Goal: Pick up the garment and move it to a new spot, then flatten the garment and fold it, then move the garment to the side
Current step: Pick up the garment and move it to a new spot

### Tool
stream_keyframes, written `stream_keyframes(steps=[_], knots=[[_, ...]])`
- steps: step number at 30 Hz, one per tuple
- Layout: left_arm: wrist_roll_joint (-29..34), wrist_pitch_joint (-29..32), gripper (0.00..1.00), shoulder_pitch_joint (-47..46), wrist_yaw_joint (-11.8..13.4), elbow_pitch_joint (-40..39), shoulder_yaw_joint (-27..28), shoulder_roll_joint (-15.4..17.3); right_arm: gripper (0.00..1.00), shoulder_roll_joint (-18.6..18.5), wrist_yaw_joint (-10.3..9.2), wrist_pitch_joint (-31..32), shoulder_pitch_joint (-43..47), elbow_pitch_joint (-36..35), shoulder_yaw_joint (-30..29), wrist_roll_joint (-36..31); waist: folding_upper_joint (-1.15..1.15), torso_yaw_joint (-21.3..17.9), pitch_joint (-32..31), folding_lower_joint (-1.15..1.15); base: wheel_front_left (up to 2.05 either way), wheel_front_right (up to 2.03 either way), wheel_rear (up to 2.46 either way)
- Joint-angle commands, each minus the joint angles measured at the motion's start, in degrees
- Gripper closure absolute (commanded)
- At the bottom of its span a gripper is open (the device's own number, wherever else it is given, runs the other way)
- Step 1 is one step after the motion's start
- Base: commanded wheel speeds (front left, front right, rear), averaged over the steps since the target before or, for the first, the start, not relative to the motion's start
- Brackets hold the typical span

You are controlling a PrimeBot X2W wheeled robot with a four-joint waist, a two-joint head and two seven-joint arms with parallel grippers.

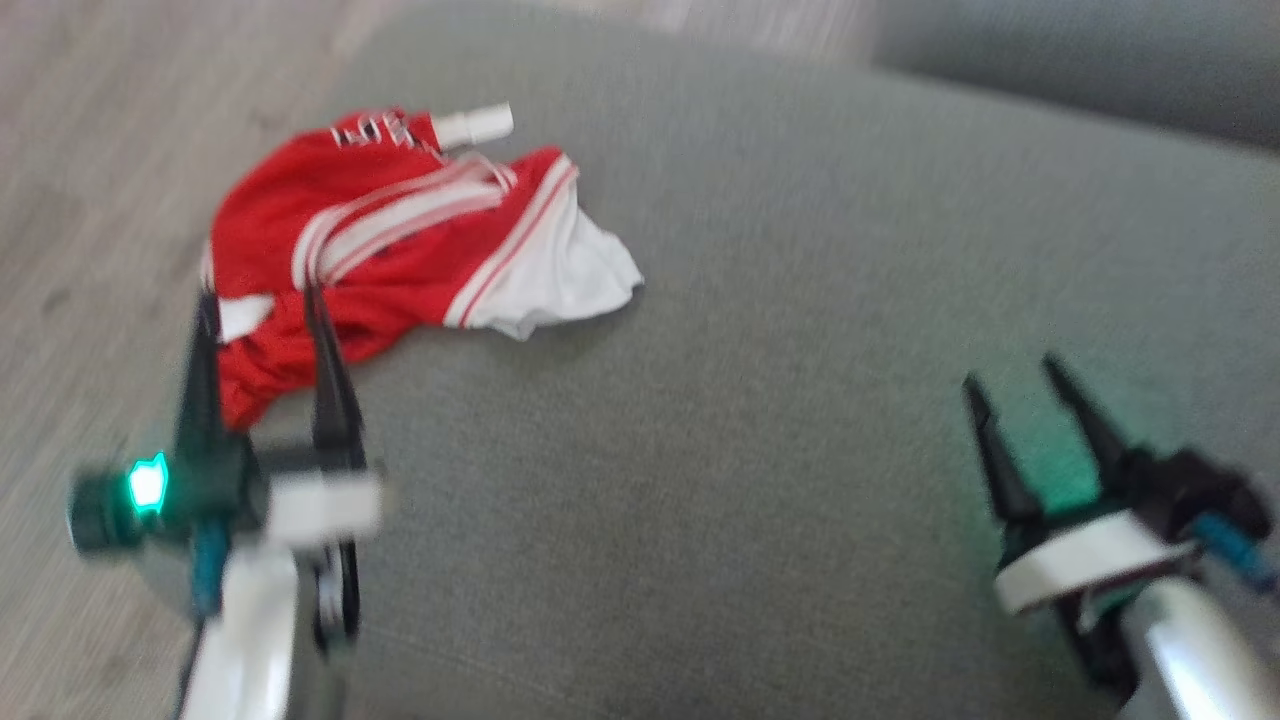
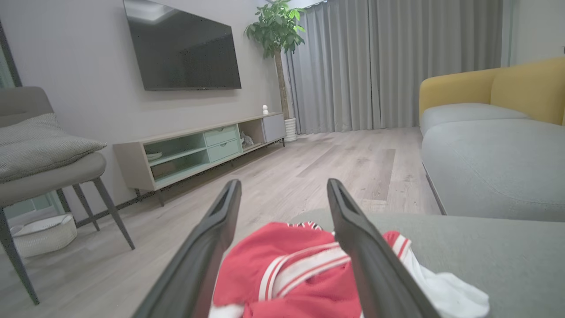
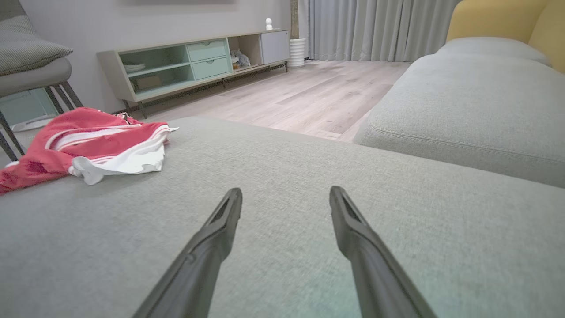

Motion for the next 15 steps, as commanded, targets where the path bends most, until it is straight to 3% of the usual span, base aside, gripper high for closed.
stream_keyframes(steps=[1,4,8,15], knots=[[0.5,-0.1,0.00,-5.2,-0.3,-0.8,2.4,1.6,0.00,-2.3,-0.04,-0.6,-2.9,-2.3,1.5,-0.5,0.00,0.6,8.2,-0.01,0.00,0.00,0.00],[0.7,-0.1,0.00,-13.1,-1.9,5.2,2.2,2.8,0.00,-5.8,-0.04,-0.6,-5.3,-3.2,1.8,-0.8,0.00,0.0,13.1,-0.01,0.00,0.00,0.00],[0.2,0.3,0.00,-24.0,-4.5,19.1,1.6,4.2,0.00,-9.5,-0.04,-0.6,-7.7,-4.0,2.5,-0.9,0.00,-1.4,17.5,-0.01,0.00,0.00,0.00],[-4.0,9.8,0.00,-37.5,-7.5,42.4,4.1,6.4,0.00,-11.8,-0.04,-0.6,-10.2,-5.3,3.1,-1.0,0.00,-6.0,21.5,-0.01,0.00,0.00,0.00]])
